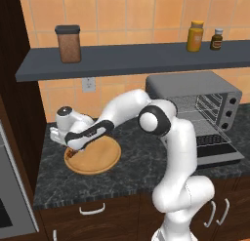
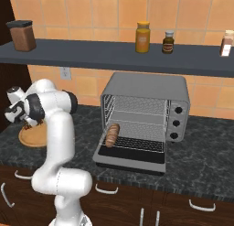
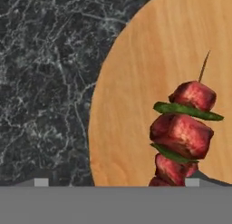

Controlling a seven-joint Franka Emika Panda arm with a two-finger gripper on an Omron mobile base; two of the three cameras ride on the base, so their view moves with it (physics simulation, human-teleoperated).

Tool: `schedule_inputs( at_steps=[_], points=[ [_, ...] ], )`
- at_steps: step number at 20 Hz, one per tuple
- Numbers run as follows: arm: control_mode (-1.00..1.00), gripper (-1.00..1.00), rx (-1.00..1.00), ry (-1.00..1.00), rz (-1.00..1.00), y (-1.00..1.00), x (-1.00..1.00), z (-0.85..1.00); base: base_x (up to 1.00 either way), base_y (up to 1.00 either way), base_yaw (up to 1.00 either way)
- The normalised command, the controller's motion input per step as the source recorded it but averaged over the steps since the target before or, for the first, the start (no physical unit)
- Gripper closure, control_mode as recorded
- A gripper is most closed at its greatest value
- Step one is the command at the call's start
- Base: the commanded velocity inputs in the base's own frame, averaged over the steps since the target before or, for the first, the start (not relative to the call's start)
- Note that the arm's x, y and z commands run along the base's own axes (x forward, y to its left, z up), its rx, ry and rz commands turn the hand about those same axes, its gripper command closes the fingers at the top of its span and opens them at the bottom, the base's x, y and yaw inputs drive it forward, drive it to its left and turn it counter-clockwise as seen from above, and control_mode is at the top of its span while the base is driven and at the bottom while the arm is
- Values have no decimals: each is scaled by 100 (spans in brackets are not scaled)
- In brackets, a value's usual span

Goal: Pick up the kebab skewer and baguette bread, and place them inside the toaster oven. Close the toaster oven door and start by setting the timer.

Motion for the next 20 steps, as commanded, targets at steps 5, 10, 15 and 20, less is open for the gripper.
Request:
schedule_inputs(
  at_steps=[5, 10, 15, 20],
  points=[
    [-100, -100, 0, 8, -1, -5, -15, -23, 0, 0, 0],
    [-100, -100, 1, 1, -4, -30, -41, -32, 0, 0, 0],
    [-100, -100, 7, 0, -5, -52, -38, -26, 0, 0, 0],
    [-100, -100, 16, 0, -3, -30, -12, -26, 0, 0, 0]
  ],
)
